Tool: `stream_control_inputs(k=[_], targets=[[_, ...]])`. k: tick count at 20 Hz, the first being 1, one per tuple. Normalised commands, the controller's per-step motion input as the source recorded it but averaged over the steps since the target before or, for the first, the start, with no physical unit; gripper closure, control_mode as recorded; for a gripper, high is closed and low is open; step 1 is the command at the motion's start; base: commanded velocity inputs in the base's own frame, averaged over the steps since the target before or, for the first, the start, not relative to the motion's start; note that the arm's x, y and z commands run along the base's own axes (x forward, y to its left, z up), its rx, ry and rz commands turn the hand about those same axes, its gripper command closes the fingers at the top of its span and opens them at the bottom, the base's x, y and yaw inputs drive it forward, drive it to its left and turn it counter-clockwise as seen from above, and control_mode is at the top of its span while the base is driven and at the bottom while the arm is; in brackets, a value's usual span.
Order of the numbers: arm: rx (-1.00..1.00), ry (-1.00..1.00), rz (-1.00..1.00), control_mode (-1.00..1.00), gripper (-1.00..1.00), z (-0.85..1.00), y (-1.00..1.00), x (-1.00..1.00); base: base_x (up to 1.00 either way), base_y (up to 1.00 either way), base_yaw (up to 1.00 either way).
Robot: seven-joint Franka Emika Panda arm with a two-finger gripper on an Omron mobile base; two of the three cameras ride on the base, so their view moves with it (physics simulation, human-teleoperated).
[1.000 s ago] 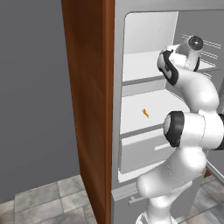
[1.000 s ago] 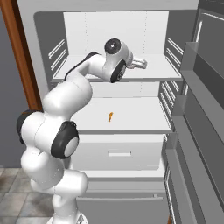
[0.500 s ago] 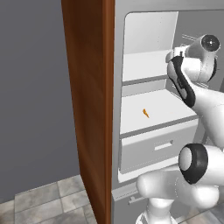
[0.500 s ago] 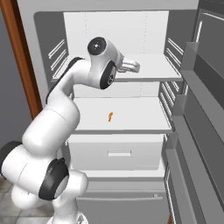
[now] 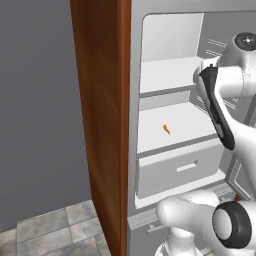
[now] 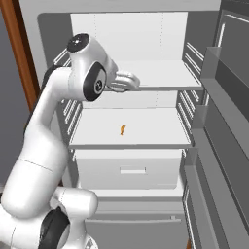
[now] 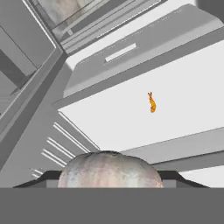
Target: Retrieve the bottle and the shaker from the cabinet and place them next to the mixing bowl on the counter. Then add garlic from the fridge to the mixing bowl.
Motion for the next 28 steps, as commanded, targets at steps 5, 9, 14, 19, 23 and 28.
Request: stream_control_inputs(k=[5,9,14,19,23,28], targets=[[-0.01,0.25,-0.02,-1.0,1.0,-0.57,0.05,-1.0,0.0,0.0,0.0],[0.0,0.14,0.01,-1.0,1.0,-0.82,0.02,-0.95,0.0,0.0,0.0],[0.0,0.2,0.03,-1.0,1.0,-0.91,0.15,-0.61,0.0,0.0,0.0],[0.0,0.21,0.0,-1.0,1.0,-0.86,0.07,-0.17,0.0,0.0,0.0],[0.0,0.1,0.0,-1.0,1.0,-0.3,0.03,0.0,0.0,0.0,0.0],[0.0,0.0,0.0,-1.0,1.0,-0.01,0.11,0.0,0.0,0.0,0.0]])
